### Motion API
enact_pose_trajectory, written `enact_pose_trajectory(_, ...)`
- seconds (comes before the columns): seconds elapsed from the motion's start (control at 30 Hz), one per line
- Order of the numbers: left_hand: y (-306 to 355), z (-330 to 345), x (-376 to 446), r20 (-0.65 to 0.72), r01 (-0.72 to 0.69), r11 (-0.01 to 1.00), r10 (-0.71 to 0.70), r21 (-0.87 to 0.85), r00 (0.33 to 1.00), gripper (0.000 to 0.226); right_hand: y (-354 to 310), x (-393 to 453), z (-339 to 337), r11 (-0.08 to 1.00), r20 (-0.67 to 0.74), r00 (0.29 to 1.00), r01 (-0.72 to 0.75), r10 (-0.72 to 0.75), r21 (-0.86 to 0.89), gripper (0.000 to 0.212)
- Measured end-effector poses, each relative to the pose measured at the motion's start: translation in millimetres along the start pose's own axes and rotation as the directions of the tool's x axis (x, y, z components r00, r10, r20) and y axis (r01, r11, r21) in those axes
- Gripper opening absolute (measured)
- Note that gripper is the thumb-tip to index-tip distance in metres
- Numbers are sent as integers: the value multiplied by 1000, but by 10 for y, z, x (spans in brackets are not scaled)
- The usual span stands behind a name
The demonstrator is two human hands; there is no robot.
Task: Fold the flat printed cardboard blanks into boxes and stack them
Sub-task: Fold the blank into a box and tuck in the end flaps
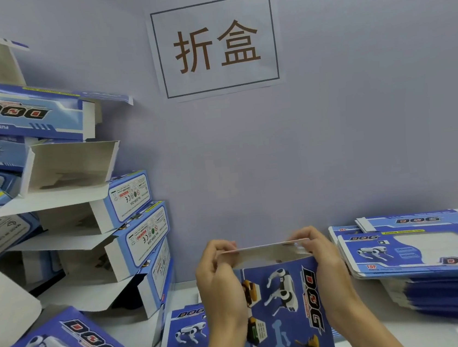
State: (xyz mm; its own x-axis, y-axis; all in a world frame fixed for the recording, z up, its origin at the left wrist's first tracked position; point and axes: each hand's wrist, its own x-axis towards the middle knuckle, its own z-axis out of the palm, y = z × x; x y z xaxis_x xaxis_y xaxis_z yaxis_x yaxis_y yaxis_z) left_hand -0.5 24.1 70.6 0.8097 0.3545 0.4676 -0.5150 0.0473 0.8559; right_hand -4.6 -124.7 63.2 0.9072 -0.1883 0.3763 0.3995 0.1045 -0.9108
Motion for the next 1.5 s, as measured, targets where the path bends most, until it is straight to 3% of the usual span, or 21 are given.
enact_pose_trajectory(0.17, -117, -21, 23, -41, 102, 975, -112, -198, 993, 36, 21, -18, -1, 997, -54, 998, -41, 44, 66, 43)
enact_pose_trajectory(0.3, -41, 25, 8, -9, 45, 992, -46, -115, 999, 37, -66, -15, 15, 988, 84, 996, -54, 42, 145, 32)
enact_pose_trajectory(0.37, 1, 43, 2, 38, 60, 993, -56, -106, 998, 29, -98, 62, -28, 998, 175, 984, -34, 26, 46, 65)
enact_pose_trajectory(0.5, 62, 9, 50, 90, 153, 976, -140, -153, 986, 36, -107, -10, -84, 998, 237, 971, -37, 26, 43, 71)
enact_pose_trajectory(0.63, 135, -58, 110, 237, 222, 968, -190, -119, 953, 31, -275, 131, -202, 997, 46, 999, -30, 27, 75, 42)
enact_pose_trajectory(0.73, 150, -124, 124, 310, 229, 967, -185, -109, 932, 39, -407, 131, -368, 951, 190, 968, -208, 166, 229, 33)
enact_pose_trajectory(0.83, 175, -150, 118, 385, 294, 944, -219, -150, 897, 38, -320, -92, -410, 969, 315, 934, -215, 169, 118, 39)
enact_pose_trajectory(0.9, 170, -168, 128, 371, 373, 912, -290, -174, 882, 25, -433, -142, -252, 948, 477, 826, -313, 300, -55, 59)
enact_pose_trajectory(0.97, 129, -214, 148, 334, 423, 895, -359, -142, 872, 20, -391, -185, -220, 940, 557, 758, -261, 340, -219, 133)
enact_pose_trajectory(1.0, 118, -241, 153, 319, 442, 887, -383, -136, 867, 19, -359, -119, -261, 917, 533, 749, -362, 393, -168, 141)
enact_pose_trajectory(1.03, 120, -267, 157, 317, 457, 879, -399, -135, 860, 19, -382, -9, -280, 882, 570, 699, -459, 431, -103, 127)
enact_pose_trajectory(1.1, 154, -286, 158, 346, 485, 863, -416, -139, 841, 21, -398, 103, -294, 894, 529, 756, -448, 387, -13, 94)
enact_pose_trajectory(1.17, 196, -270, 154, 397, 485, 865, -402, -131, 825, 20, -361, 168, -244, 945, 405, 854, -305, 326, -118, 91)
enact_pose_trajectory(1.27, 243, -209, 127, 472, 472, 877, -381, -87, 795, 22, -352, 142, -151, 986, 345, 925, -127, 157, -109, 36)
enact_pose_trajectory(1.33, 257, -193, 109, 493, 465, 881, -366, -90, 789, 26, -334, 77, -183, 995, 325, 941, -86, 97, -48, 35)
enact_pose_trajectory(1.5, 244, -219, 123, 446, 381, 915, -287, -134, 848, 23, -363, 82, -138, 999, 304, 951, -53, 53, -7, 42)
